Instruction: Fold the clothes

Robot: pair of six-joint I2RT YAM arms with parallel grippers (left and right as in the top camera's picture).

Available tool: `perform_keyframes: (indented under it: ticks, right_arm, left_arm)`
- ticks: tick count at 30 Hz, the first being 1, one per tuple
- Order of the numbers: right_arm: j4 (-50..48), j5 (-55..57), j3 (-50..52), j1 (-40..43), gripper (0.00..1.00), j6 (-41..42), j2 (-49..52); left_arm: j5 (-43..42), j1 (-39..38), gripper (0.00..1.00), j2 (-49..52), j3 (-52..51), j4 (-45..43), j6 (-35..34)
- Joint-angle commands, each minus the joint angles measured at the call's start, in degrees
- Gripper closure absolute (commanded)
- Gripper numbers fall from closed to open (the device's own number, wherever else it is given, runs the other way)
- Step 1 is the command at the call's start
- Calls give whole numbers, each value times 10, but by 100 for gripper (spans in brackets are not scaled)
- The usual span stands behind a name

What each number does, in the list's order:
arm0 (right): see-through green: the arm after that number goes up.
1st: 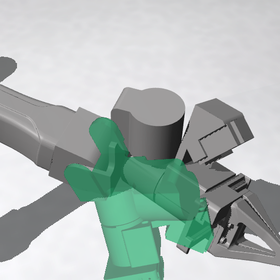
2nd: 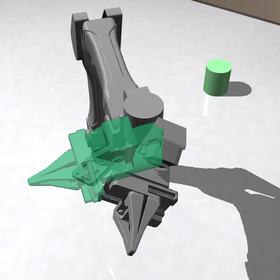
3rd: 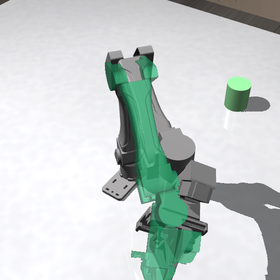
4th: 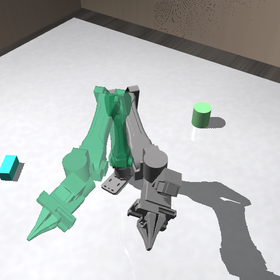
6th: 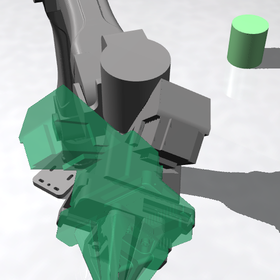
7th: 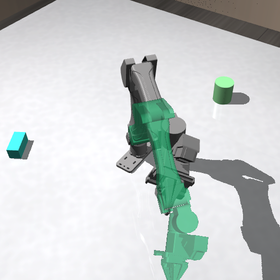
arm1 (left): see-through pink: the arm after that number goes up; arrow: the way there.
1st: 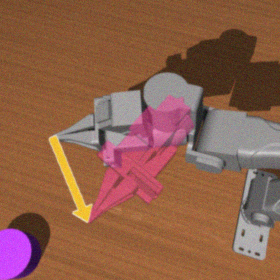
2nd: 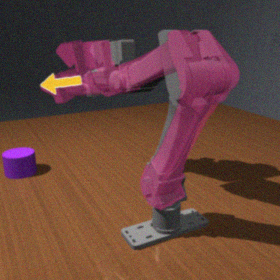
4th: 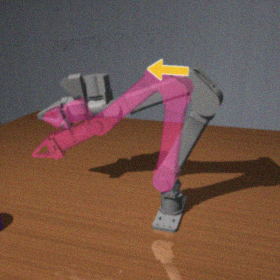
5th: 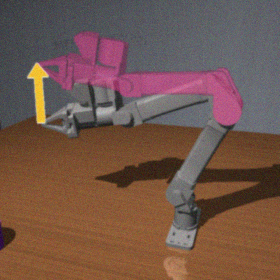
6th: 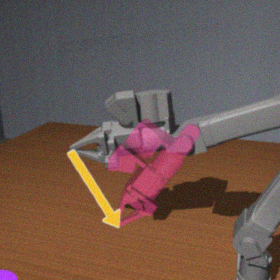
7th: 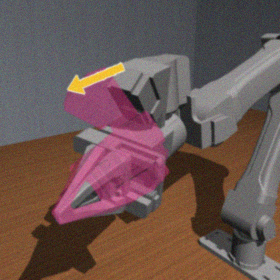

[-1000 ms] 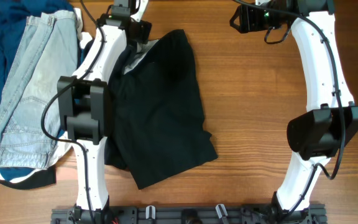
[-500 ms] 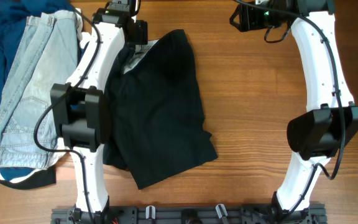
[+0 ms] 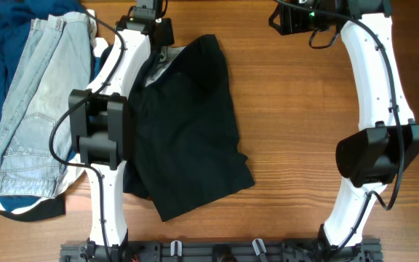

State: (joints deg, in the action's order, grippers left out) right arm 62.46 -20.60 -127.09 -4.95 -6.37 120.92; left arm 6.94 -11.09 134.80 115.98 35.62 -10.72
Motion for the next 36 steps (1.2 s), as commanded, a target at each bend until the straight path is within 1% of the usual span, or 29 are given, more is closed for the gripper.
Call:
perform_keyframes:
  ticks: [1,2,3,6,8,9,13,16,20,23,27,33,36]
  right_arm:
    - [-3,-13,3,0,37,-9,-2]
    - [-3,-13,3,0,37,-9,-2]
    - [-3,-13,3,0,37,-10,-2]
    - [-8,-14,3,-1,38,7,2]
    - [-21,-38,3,-3,41,19,16]
    - [-34,-56,3,-5,42,23,25]
    - [-113,-76,3,-33,43,50,69]
    - [-169,-73,3,-58,43,49,108]
    - [-239,-58,3,-93,43,45,170]
    - [-281,-58,3,-110,43,42,221]
    - [-299,-61,3,-118,43,34,279]
    - [-320,-63,3,-120,43,29,323]
    - [-349,-88,3,-125,44,31,334]
  left_arm:
    - [-5,1,84,10,3,-3,-7]
    - [-5,1,94,10,3,-2,-7]
    - [-5,1,96,10,3,-1,-7]
    - [-2,2,96,7,3,-1,-18]
    - [8,7,96,-7,3,7,-23]
    - [21,12,96,-24,3,19,-41]
    - [28,36,96,-108,3,68,-92]
    - [27,50,96,-162,3,94,-103]
    - [25,57,96,-206,3,105,-117]
    - [25,57,96,-211,3,108,-123]
    - [25,57,96,-211,3,112,-123]
    - [25,59,96,-211,3,109,-123]
    - [26,59,96,-211,3,108,-123]
